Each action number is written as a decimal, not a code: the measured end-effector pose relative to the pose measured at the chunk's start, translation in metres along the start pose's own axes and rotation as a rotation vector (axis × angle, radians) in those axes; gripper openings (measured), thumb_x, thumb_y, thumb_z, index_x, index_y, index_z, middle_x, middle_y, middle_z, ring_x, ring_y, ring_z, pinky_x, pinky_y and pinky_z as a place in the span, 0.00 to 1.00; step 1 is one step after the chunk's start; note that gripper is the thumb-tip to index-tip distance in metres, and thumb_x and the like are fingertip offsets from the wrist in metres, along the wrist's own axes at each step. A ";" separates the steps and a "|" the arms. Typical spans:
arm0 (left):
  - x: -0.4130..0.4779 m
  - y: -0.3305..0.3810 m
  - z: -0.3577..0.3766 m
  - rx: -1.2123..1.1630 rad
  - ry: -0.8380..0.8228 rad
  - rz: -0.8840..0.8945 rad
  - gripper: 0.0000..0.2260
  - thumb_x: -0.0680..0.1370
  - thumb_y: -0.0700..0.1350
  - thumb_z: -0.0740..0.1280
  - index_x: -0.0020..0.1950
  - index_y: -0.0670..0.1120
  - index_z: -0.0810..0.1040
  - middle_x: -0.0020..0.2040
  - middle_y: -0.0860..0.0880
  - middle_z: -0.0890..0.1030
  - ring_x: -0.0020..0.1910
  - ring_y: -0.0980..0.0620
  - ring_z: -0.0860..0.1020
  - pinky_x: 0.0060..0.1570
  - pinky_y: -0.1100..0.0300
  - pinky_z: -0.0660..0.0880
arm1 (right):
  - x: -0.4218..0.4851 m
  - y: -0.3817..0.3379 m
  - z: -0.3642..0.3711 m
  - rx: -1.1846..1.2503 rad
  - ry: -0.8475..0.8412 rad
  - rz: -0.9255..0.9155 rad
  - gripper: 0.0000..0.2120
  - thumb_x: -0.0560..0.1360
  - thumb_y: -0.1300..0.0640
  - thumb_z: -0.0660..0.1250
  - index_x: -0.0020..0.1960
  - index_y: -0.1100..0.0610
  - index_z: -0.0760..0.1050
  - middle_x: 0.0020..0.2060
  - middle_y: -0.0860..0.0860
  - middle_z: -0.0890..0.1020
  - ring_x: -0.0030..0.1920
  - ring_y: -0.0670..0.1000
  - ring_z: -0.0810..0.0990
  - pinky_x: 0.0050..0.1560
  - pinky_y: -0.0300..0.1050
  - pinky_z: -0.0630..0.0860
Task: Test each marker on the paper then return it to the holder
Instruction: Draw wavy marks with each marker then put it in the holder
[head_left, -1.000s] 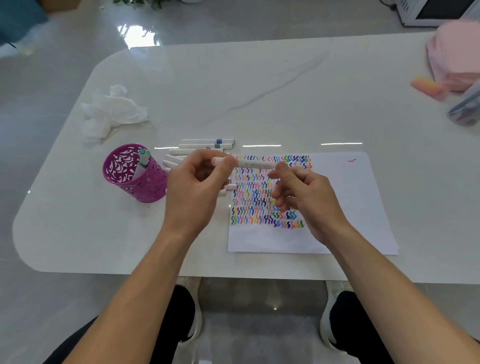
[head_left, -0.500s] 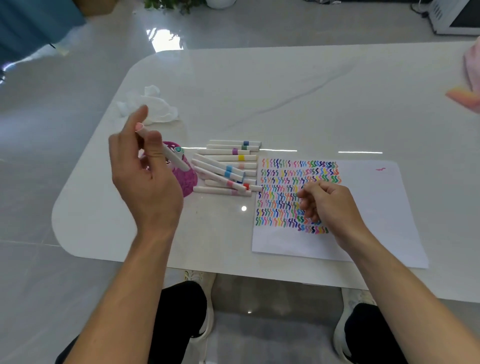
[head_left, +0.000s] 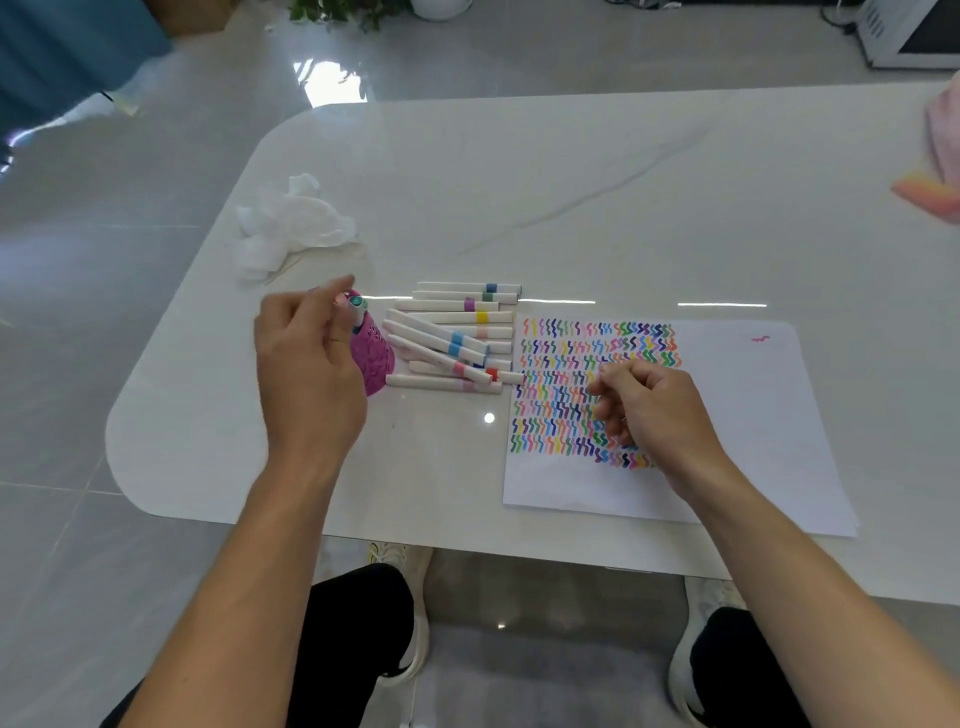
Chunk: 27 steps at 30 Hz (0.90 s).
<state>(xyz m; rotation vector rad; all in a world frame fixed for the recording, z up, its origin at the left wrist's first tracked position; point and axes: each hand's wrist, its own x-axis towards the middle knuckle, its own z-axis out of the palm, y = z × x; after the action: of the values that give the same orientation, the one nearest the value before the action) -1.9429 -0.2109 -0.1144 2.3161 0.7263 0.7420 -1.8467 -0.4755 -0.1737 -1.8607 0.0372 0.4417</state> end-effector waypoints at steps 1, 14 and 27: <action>-0.001 -0.002 0.002 0.049 -0.048 -0.023 0.14 0.86 0.46 0.59 0.70 0.50 0.77 0.60 0.50 0.73 0.63 0.49 0.74 0.61 0.64 0.70 | 0.000 0.000 0.000 -0.013 0.000 -0.003 0.16 0.84 0.56 0.64 0.42 0.59 0.83 0.29 0.50 0.83 0.26 0.45 0.77 0.27 0.35 0.74; -0.013 0.011 0.011 0.180 0.040 0.024 0.22 0.80 0.41 0.68 0.73 0.43 0.70 0.64 0.42 0.74 0.63 0.45 0.72 0.62 0.54 0.73 | 0.000 0.001 -0.001 -0.015 0.008 -0.003 0.16 0.84 0.55 0.63 0.41 0.58 0.83 0.29 0.51 0.84 0.26 0.44 0.78 0.27 0.34 0.74; -0.045 0.031 0.045 0.111 -0.225 0.209 0.07 0.79 0.40 0.69 0.57 0.46 0.80 0.51 0.51 0.81 0.47 0.54 0.77 0.48 0.56 0.79 | -0.001 0.003 -0.011 -0.009 0.030 -0.006 0.16 0.84 0.55 0.63 0.42 0.59 0.83 0.30 0.51 0.84 0.27 0.45 0.78 0.28 0.34 0.74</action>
<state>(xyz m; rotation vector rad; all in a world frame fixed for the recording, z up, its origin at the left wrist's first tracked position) -1.9353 -0.2767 -0.1383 2.5519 0.4394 0.5280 -1.8455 -0.4863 -0.1728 -1.8754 0.0500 0.4108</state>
